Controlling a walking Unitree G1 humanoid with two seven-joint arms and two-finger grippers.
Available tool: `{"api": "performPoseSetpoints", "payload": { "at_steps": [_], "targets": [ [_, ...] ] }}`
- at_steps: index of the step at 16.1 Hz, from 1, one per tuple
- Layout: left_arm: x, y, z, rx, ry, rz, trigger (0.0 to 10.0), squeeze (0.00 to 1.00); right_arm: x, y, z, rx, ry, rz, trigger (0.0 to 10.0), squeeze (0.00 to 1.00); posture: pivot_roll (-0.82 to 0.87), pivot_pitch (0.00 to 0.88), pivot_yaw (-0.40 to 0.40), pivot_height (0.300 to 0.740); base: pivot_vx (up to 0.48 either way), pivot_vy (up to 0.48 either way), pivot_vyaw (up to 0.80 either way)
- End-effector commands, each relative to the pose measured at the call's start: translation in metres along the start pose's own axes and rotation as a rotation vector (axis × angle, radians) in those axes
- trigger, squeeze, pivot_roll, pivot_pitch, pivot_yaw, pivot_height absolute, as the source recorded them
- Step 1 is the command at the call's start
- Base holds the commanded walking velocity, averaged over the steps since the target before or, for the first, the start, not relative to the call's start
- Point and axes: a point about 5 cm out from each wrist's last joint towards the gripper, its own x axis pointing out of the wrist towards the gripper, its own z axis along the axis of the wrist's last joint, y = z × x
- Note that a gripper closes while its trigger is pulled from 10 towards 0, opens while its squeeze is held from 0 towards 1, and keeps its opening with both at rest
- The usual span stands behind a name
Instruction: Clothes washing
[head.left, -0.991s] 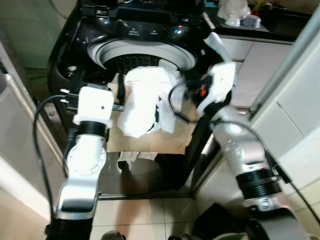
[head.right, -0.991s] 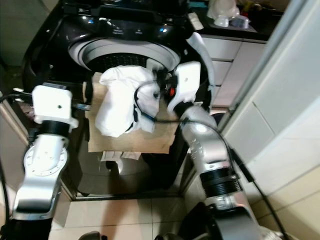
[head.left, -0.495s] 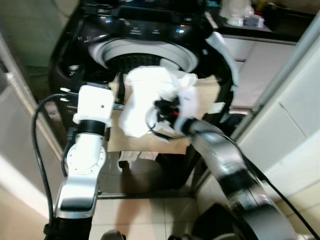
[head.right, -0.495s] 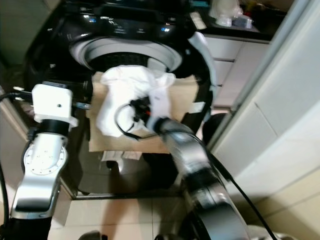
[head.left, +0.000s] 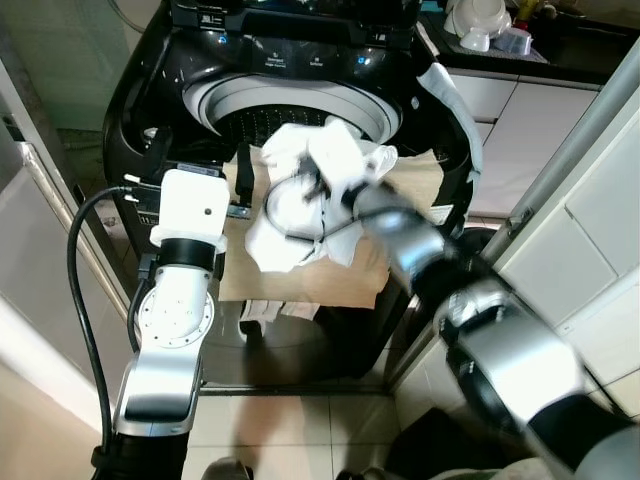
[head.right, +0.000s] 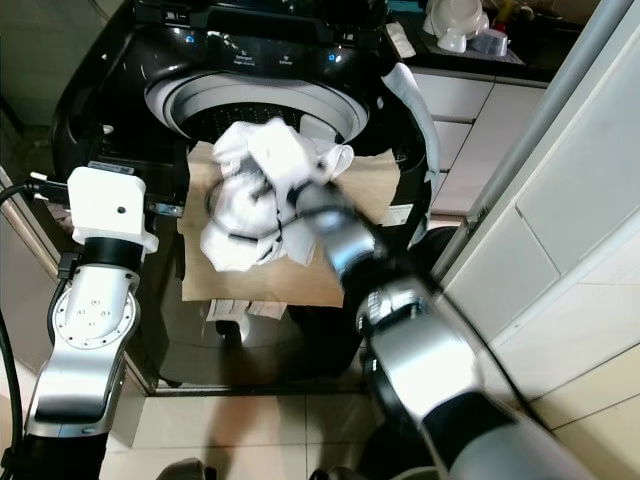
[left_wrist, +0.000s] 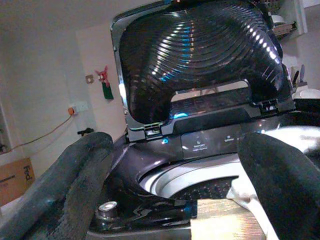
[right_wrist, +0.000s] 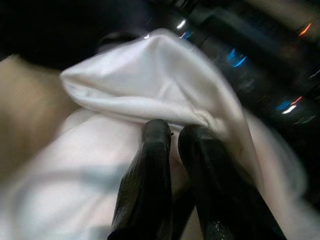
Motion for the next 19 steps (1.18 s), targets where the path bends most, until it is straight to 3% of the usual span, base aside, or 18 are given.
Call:
{"api": "performPoseSetpoints", "payload": {
  "at_steps": [1, 3, 5, 7, 9, 10, 16, 19],
  "targets": [
    [-0.001, -0.002, 0.003, -0.003, -0.01, 0.002, 10.0, 0.0, -0.001, -0.011, -0.001, -0.033, 0.009, -0.057, 10.0, 0.0, 0.15, 0.0, -0.105, 0.74, 0.0, 0.0, 0.0],
    [-0.001, -0.002, 0.003, -0.004, -0.008, 0.0, 10.0, 0.0, 0.0, -0.038, 0.021, -0.083, -0.072, -0.223, 10.0, 0.0, 0.15, 0.0, -0.101, 0.74, 0.0, 0.0, 0.0],
    [0.0, -0.003, 0.003, -0.005, -0.009, -0.005, 10.0, 0.0, -0.002, -0.056, 0.038, -0.052, -0.146, -0.318, 10.0, 0.0, 0.15, 0.0, -0.097, 0.74, 0.0, 0.0, 0.0],
    [0.0, -0.004, 0.003, -0.007, -0.01, -0.009, 10.0, 0.0, -0.005, -0.068, 0.049, 0.044, -0.222, -0.363, 10.0, 0.0, 0.14, 0.0, -0.094, 0.74, 0.0, 0.0, 0.0],
    [0.001, -0.004, 0.002, -0.008, -0.01, -0.011, 10.0, 0.0, -0.008, -0.069, 0.054, 0.181, -0.331, -0.329, 10.0, 1.0, 0.13, 0.0, -0.094, 0.74, 0.0, 0.0, 0.0],
    [0.001, -0.004, 0.002, -0.009, -0.01, -0.011, 10.0, 0.0, -0.011, -0.066, 0.046, 0.254, -0.345, -0.323, 10.0, 1.0, 0.13, 0.0, -0.092, 0.74, 0.0, 0.0, 0.0],
    [0.006, -0.009, 0.002, -0.022, -0.021, -0.039, 10.0, 0.0, -0.03, -0.049, 0.003, 0.407, -0.351, -0.309, 10.0, 1.0, 0.09, 0.0, -0.075, 0.74, 0.0, 0.0, 0.0],
    [0.007, -0.01, 0.001, -0.028, -0.023, -0.046, 10.0, 0.0, -0.047, -0.048, -0.01, 0.431, -0.352, -0.32, 10.0, 1.0, 0.07, 0.0, -0.064, 0.74, 0.0, 0.0, 0.0]
  ]
}}
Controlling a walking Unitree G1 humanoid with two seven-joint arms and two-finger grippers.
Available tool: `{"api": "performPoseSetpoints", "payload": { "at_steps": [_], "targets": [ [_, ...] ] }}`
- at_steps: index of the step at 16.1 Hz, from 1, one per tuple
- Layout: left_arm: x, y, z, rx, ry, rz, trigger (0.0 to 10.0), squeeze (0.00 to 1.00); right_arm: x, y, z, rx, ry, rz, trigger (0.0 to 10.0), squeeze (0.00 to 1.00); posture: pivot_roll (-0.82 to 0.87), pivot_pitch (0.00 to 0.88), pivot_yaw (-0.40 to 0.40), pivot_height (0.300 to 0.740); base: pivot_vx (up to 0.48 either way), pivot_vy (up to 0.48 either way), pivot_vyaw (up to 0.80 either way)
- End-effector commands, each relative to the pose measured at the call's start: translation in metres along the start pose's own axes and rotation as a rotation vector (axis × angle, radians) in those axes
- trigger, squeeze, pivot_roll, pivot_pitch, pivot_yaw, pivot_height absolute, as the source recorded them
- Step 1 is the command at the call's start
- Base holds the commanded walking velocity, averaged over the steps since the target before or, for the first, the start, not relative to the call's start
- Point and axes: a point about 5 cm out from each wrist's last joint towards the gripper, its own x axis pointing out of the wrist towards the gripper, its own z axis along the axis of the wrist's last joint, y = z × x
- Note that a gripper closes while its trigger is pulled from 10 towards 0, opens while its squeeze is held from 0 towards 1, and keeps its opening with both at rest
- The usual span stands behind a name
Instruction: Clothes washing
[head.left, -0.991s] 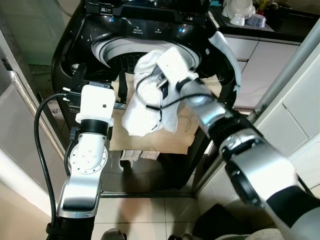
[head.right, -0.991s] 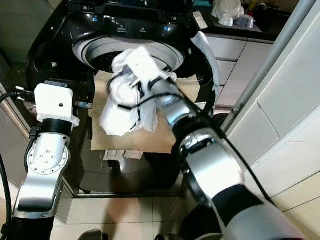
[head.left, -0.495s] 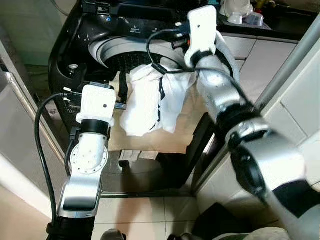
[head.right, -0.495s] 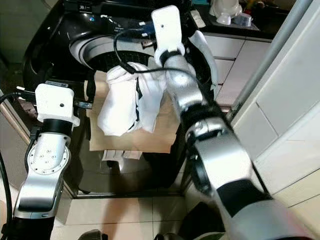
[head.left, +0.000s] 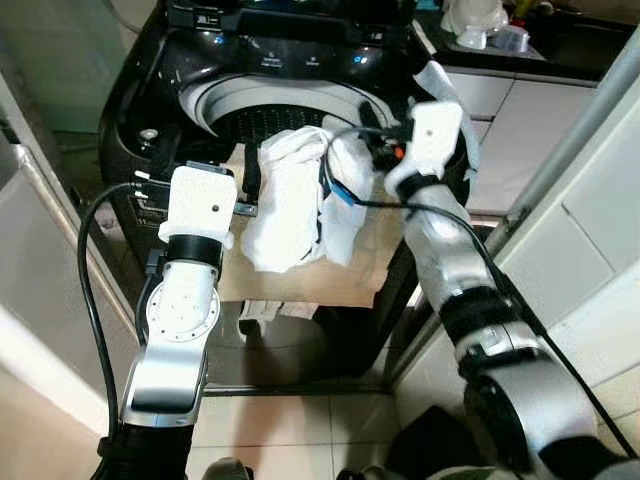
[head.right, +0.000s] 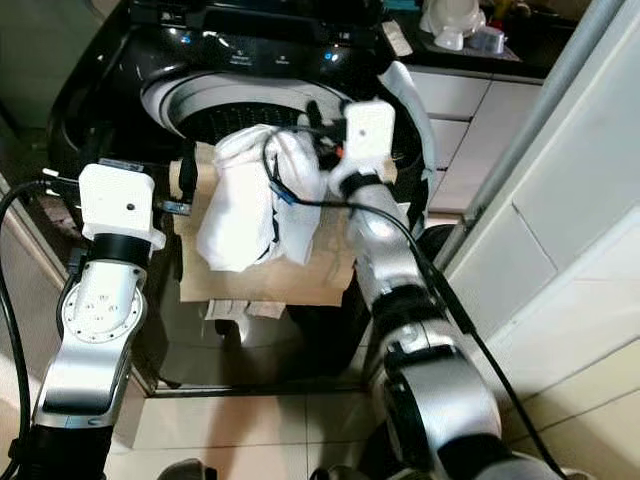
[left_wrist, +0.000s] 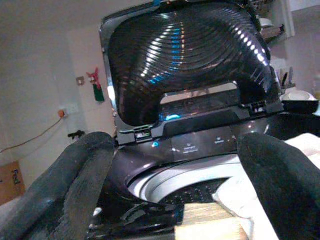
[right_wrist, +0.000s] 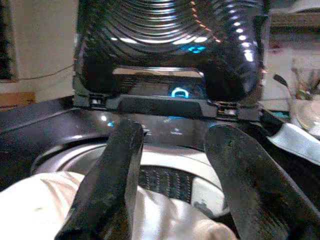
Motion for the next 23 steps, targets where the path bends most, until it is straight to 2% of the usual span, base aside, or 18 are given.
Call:
{"api": "performPoseSetpoints", "payload": {
  "at_steps": [1, 3, 4, 6, 8, 10, 11, 12, 14, 15, 16, 17, 19, 20, 21, 22, 23],
  "targets": [
    [0.003, -0.005, 0.003, -0.015, -0.017, -0.025, 10.0, 0.0, 0.0, -0.004, 0.005, 0.023, -0.014, -0.007, 10.0, 1.0, 0.07, 0.0, -0.061, 0.74, 0.0, 0.0, 0.0],
    [0.003, -0.006, 0.003, -0.017, -0.019, -0.031, 10.0, 0.0, -0.004, 0.001, -0.004, 0.122, 0.059, 0.04, 10.0, 1.0, 0.07, 0.0, -0.059, 0.74, 0.0, 0.0, 0.0],
    [0.003, -0.006, 0.003, -0.017, -0.019, -0.031, 10.0, 0.0, -0.005, 0.003, -0.005, 0.148, 0.083, 0.059, 10.0, 1.0, 0.07, 0.0, -0.06, 0.74, 0.0, 0.0, 0.0],
    [0.002, -0.006, 0.002, -0.017, -0.018, -0.031, 10.0, 0.0, -0.009, 0.014, -0.008, 0.164, 0.144, 0.179, 10.0, 1.0, 0.07, 0.0, -0.063, 0.74, 0.0, 0.0, 0.0],
    [0.002, -0.005, 0.003, -0.016, -0.018, -0.025, 10.0, 0.0, -0.01, 0.016, -0.012, 0.15, 0.188, 0.203, 10.0, 1.0, 0.08, 0.0, -0.071, 0.74, 0.0, 0.0, 0.0],
    [0.002, -0.004, 0.003, -0.015, -0.02, -0.014, 10.0, 0.0, -0.008, 0.015, -0.02, 0.066, 0.264, 0.223, 10.0, 1.0, 0.07, 0.0, -0.075, 0.74, 0.0, 0.0, 0.0],
    [0.002, -0.004, 0.003, -0.015, -0.019, -0.009, 10.0, 0.0, -0.008, 0.011, -0.027, 0.017, 0.326, 0.211, 10.0, 0.0, 0.08, 0.0, -0.08, 0.74, 0.0, 0.0, 0.0],
    [0.002, -0.003, 0.003, -0.013, -0.019, -0.005, 10.0, 0.0, -0.009, 0.01, -0.031, 0.006, 0.354, 0.207, 10.0, 0.0, 0.08, 0.0, -0.082, 0.74, 0.0, 0.0, 0.0],
    [-0.003, 0.009, -0.007, -0.052, 0.052, 0.029, 10.0, 0.0, -0.011, 0.012, -0.038, 0.0, 0.408, 0.219, 10.0, 0.0, 0.08, 0.0, -0.081, 0.74, 0.0, 0.0, 0.0],
    [-0.017, 0.021, -0.02, -0.072, 0.13, -0.003, 10.0, 0.0, -0.011, 0.012, -0.039, 0.001, 0.415, 0.215, 10.0, 0.0, 0.08, 0.0, -0.078, 0.74, 0.0, 0.0, 0.0],
    [-0.034, 0.031, -0.033, -0.052, 0.197, -0.009, 10.0, 0.0, -0.01, 0.012, -0.041, -0.017, 0.413, 0.209, 10.0, 0.0, 0.09, 0.0, -0.077, 0.74, 0.0, 0.0, 0.0],
    [-0.044, 0.035, -0.035, -0.029, 0.215, -0.011, 10.0, 0.0, -0.009, 0.011, -0.044, -0.028, 0.416, 0.193, 10.0, 0.0, 0.1, 0.0, -0.084, 0.74, 0.0, 0.0, 0.0],
    [-0.05, 0.03, -0.032, -0.033, 0.21, -0.049, 10.0, 0.0, -0.01, 0.011, -0.049, -0.024, 0.44, 0.18, 10.0, 0.0, 0.11, 0.0, -0.088, 0.74, 0.0, 0.0, 0.0],
    [-0.056, 0.024, -0.03, -0.051, 0.212, -0.106, 10.0, 0.0, -0.011, 0.015, -0.054, -0.004, 0.465, 0.179, 10.0, 0.0, 0.11, 0.0, -0.088, 0.74, 0.0, 0.0, 0.0],
    [-0.065, 0.016, -0.031, -0.074, 0.244, -0.202, 10.0, 0.0, -0.01, 0.022, -0.059, 0.039, 0.501, 0.176, 4.9, 0.0, 0.11, 0.0, -0.085, 0.74, 0.0, 0.0, 0.0],
    [-0.067, 0.013, -0.032, -0.065, 0.252, -0.226, 10.0, 0.0, -0.008, 0.027, -0.061, 0.063, 0.526, 0.174, 0.0, 0.0, 0.11, 0.0, -0.085, 0.74, 0.0, 0.0, 0.0],
    [-0.066, 0.013, -0.032, -0.064, 0.251, -0.225, 10.0, 0.0, -0.007, 0.028, -0.062, 0.07, 0.536, 0.168, 0.0, 0.0, 0.11, 0.0, -0.085, 0.74, 0.0, 0.0, 0.0]
  ]
}}
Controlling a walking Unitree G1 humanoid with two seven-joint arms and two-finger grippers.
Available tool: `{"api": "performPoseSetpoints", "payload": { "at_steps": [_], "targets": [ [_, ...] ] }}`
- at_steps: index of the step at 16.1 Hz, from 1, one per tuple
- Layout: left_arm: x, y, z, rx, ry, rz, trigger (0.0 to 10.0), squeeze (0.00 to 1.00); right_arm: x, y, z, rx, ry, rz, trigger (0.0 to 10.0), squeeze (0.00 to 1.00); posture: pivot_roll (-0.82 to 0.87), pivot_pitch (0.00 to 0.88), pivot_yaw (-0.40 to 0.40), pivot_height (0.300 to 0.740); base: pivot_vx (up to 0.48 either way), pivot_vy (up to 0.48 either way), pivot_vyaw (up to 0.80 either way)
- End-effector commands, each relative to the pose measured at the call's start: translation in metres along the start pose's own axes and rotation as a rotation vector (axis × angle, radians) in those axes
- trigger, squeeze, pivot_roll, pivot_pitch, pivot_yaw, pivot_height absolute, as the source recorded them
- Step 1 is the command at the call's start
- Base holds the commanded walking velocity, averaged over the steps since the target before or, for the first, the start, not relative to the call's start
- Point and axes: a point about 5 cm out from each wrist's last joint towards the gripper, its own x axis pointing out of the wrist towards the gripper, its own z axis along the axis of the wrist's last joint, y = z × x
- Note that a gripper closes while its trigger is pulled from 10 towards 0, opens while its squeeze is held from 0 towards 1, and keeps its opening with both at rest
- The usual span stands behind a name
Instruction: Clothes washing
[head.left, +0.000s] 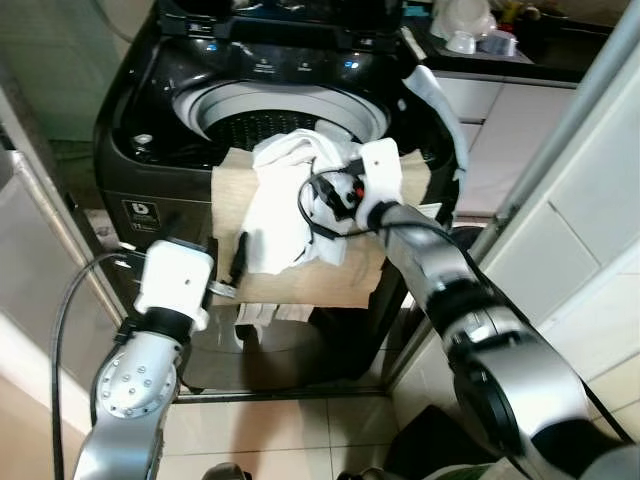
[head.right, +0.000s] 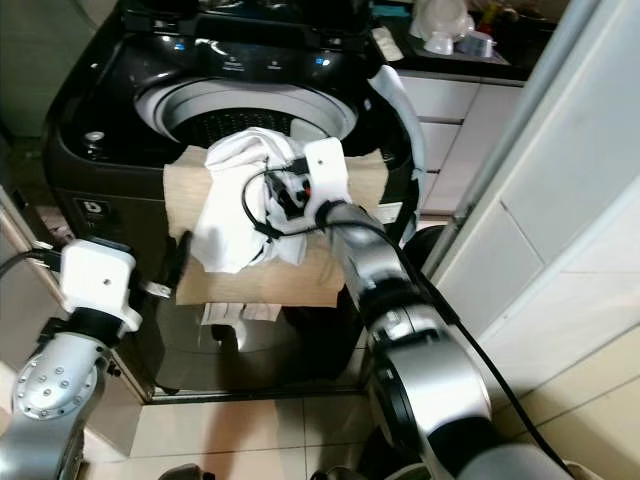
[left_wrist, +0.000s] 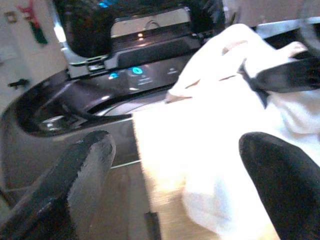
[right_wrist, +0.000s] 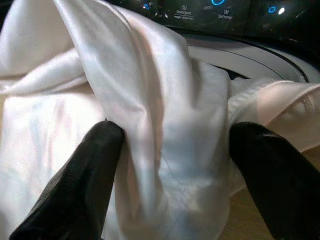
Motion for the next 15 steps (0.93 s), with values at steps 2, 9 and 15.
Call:
{"api": "performPoseSetpoints", "payload": {
  "at_steps": [2, 9, 15],
  "targets": [
    [0.008, -0.007, 0.009, 0.002, -0.036, -0.05, 10.0, 0.0, 0.002, -0.007, -0.006, -0.013, 0.078, -0.058, 0.0, 0.0, 0.12, 0.0, -0.087, 0.74, 0.0, 0.0, 0.0],
    [0.003, -0.019, 0.019, 0.022, -0.124, -0.115, 10.0, 0.0, 0.007, -0.023, 0.034, -0.161, 0.031, -0.146, 0.0, 0.0, 0.15, 0.0, -0.118, 0.74, 0.0, 0.0, 0.0],
    [0.009, -0.024, 0.027, 0.006, -0.159, -0.09, 10.0, 0.0, 0.013, -0.022, 0.103, -0.304, -0.112, -0.208, 0.0, 0.0, 0.16, 0.0, -0.131, 0.74, 0.0, 0.0, 0.0]
  ]
}}
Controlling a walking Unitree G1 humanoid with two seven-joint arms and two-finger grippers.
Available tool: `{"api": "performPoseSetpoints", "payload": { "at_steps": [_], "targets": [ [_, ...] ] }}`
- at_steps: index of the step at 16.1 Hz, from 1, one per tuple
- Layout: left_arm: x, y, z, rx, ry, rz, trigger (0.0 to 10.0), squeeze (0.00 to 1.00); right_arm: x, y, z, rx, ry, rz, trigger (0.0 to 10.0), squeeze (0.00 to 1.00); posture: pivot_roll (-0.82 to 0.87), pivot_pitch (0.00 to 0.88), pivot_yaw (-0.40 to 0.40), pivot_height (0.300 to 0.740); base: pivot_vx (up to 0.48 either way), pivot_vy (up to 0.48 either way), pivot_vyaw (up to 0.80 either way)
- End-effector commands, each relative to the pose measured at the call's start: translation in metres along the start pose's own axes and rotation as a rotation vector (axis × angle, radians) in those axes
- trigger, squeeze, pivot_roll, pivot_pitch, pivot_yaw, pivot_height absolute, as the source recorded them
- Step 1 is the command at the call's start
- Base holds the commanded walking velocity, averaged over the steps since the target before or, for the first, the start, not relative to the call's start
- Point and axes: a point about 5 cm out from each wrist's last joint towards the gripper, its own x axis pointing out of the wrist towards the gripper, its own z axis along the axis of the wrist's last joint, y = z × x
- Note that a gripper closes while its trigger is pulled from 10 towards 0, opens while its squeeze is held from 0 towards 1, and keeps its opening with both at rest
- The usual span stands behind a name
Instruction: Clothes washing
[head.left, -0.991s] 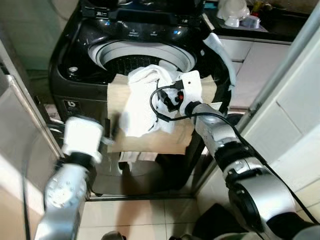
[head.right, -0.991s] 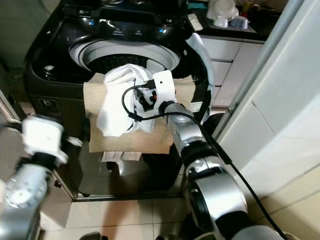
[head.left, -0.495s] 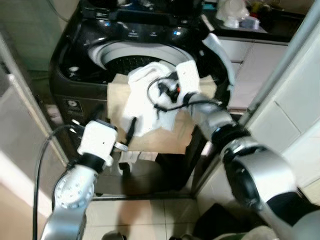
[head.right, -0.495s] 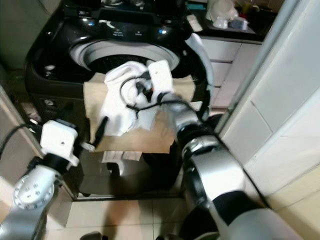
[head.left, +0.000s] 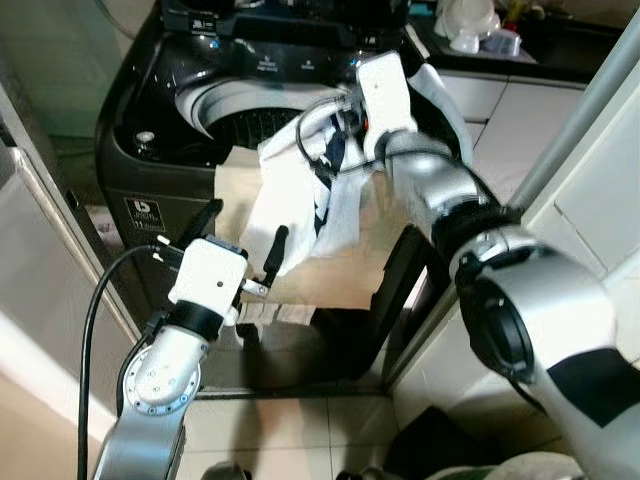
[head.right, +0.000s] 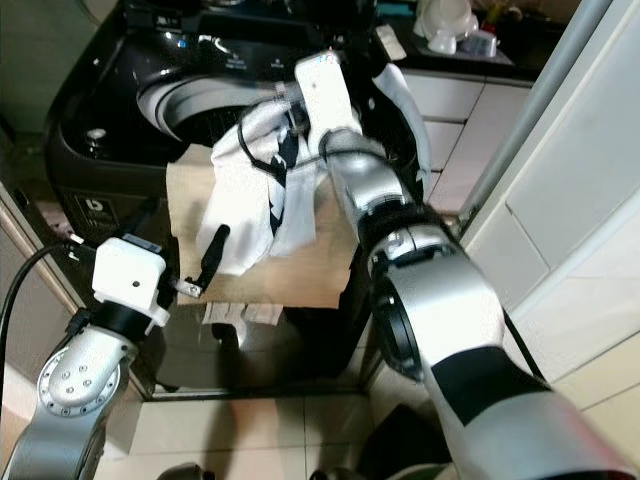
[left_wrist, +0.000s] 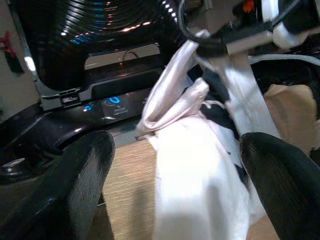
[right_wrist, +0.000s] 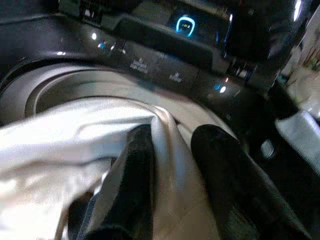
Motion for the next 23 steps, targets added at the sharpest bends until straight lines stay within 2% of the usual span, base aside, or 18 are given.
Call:
{"api": "performPoseSetpoints", "payload": {
  "at_steps": [1, 2, 4, 6, 8, 10, 11, 12, 14, 15, 16, 17, 18, 19, 20, 21, 22, 23],
  "targets": [
    [0.003, -0.001, 0.007, 0.01, -0.034, 0.004, 10.0, 0.0, 0.001, -0.011, 0.017, -0.037, -0.042, -0.042, 0.0, 0.0, 0.17, 0.0, -0.133, 0.74, 0.0, 0.0, 0.0],
    [0.003, -0.001, 0.006, 0.011, -0.032, 0.005, 10.0, 0.0, 0.001, -0.012, 0.021, -0.048, -0.05, -0.046, 0.0, 0.0, 0.17, 0.0, -0.135, 0.74, 0.0, 0.0, 0.0],
    [0.002, 0.001, 0.007, 0.018, -0.029, 0.025, 10.0, 0.0, 0.002, -0.02, 0.047, -0.085, -0.129, -0.09, 0.0, 0.0, 0.18, 0.0, -0.141, 0.74, 0.0, 0.0, 0.0],
    [0.002, 0.001, 0.006, 0.021, -0.024, 0.025, 10.0, 0.0, 0.0, -0.028, 0.071, -0.159, -0.207, -0.144, 0.0, 0.0, 0.18, 0.0, -0.141, 0.74, 0.0, 0.0, 0.0],
    [0.002, 0.0, 0.006, 0.026, -0.026, 0.019, 10.0, 0.0, -0.005, -0.036, 0.105, -0.316, -0.315, -0.242, 0.0, 0.0, 0.19, 0.0, -0.146, 0.74, 0.0, 0.0, 0.0],
    [0.003, 0.0, 0.008, 0.032, -0.031, 0.028, 10.0, 0.0, -0.01, -0.043, 0.125, -0.4, -0.393, -0.335, 0.0, 0.0, 0.2, 0.0, -0.156, 0.74, 0.0, 0.0, 0.0],
    [0.004, 0.001, 0.008, 0.035, -0.033, 0.034, 10.0, 0.0, -0.01, -0.043, 0.126, -0.449, -0.402, -0.354, 0.0, 0.0, 0.2, 0.0, -0.156, 0.74, 0.0, 0.0, 0.0],
    [0.004, 0.001, 0.009, 0.038, -0.035, 0.041, 10.0, 0.0, -0.01, -0.038, 0.124, -0.547, -0.406, -0.358, 0.0, 0.0, 0.2, 0.0, -0.163, 0.74, 0.0, 0.0, 0.0],
    [0.005, -0.001, 0.01, 0.035, -0.035, 0.044, 10.0, 0.0, -0.003, -0.023, 0.1, -0.768, -0.336, -0.278, 0.0, 0.0, 0.2, 0.0, -0.162, 0.74, 0.0, 0.0, 0.0],
    [0.006, -0.002, 0.01, 0.032, -0.035, 0.045, 10.0, 0.0, 0.0, -0.014, 0.08, -0.939, -0.278, -0.217, 7.0, 0.0, 0.19, 0.0, -0.159, 0.74, 0.0, 0.0, 0.0],
    [0.006, -0.003, 0.01, 0.03, -0.035, 0.044, 10.0, 0.0, 0.001, -0.006, 0.06, -1.096, -0.235, -0.152, 10.0, 0.0, 0.18, 0.0, -0.157, 0.74, 0.0, 0.0, 0.0],
    [0.007, -0.003, 0.009, 0.027, -0.035, 0.043, 10.0, 0.0, 0.002, 0.005, 0.031, -1.302, -0.179, -0.04, 10.0, 0.0, 0.18, 0.0, -0.154, 0.74, 0.0, 0.0, 0.0],
    [0.008, -0.004, 0.009, 0.027, -0.035, 0.041, 10.0, 0.0, 0.0, 0.011, 0.011, -1.446, -0.164, 0.036, 10.0, 0.0, 0.18, 0.0, -0.151, 0.74, 0.0, 0.0, 0.0],
    [0.009, -0.004, 0.01, 0.027, -0.034, 0.041, 10.0, 0.0, -0.001, 0.012, 0.005, -1.51, -0.159, 0.058, 10.0, 0.0, 0.18, 0.0, -0.15, 0.74, 0.0, 0.0, 0.0],
    [0.009, -0.004, 0.009, 0.027, -0.032, 0.038, 10.0, 0.0, -0.002, 0.01, -0.002, -1.409, -0.117, 0.061, 10.0, 0.0, 0.17, 0.0, -0.147, 0.74, 0.0, 0.0, 0.0],
    [0.009, -0.004, 0.009, 0.027, -0.031, 0.035, 10.0, 0.0, -0.001, 0.002, 0.0, -1.127, -0.058, 0.01, 10.0, 0.0, 0.17, 0.0, -0.145, 0.74, 0.0, 0.0, 0.0],
    [0.01, -0.004, 0.009, 0.03, -0.029, 0.034, 10.0, 0.0, -0.001, -0.015, 0.006, -0.585, 0.009, -0.09, 10.0, 0.0, 0.17, 0.0, -0.145, 0.74, 0.0, 0.0, 0.0],
    [0.011, -0.004, 0.008, 0.032, -0.027, 0.038, 10.0, 0.0, -0.002, -0.026, 0.006, -0.101, 0.035, -0.141, 10.0, 0.0, 0.18, 0.0, -0.146, 0.74, 0.0, 0.0, 0.0]
  ]
}}
